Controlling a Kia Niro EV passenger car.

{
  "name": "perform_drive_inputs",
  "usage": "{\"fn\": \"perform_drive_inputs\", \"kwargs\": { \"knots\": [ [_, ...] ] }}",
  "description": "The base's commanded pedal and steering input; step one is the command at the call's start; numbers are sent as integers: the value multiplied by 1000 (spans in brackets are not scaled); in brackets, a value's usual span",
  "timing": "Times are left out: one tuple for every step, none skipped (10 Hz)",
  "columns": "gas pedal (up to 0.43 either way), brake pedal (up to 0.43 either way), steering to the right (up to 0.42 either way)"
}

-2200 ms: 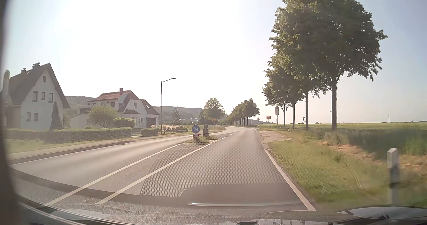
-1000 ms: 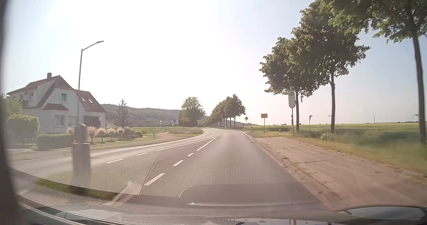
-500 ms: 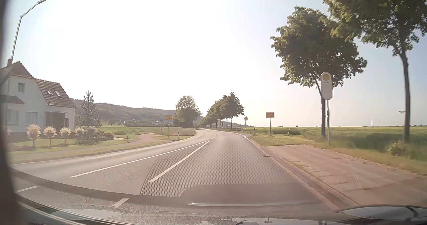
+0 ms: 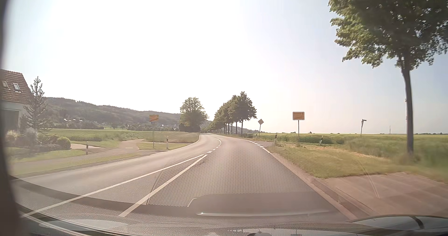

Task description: Follow the waypoints while adhering to traffic rules and regulations

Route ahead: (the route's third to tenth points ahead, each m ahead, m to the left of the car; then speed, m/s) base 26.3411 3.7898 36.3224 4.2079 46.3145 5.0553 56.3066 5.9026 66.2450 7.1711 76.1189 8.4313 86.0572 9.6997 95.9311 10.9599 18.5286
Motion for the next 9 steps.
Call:
{"fn": "perform_drive_inputs", "kwargs": {
  "knots": [
    [339, 0, -1],
    [339, 0, -3],
    [331, 0, -4],
    [331, 0, -4],
    [319, 0, -4],
    [319, 0, -4],
    [311, 0, -4],
    [311, 0, -5],
    [311, 0, -6]
  ]
}}
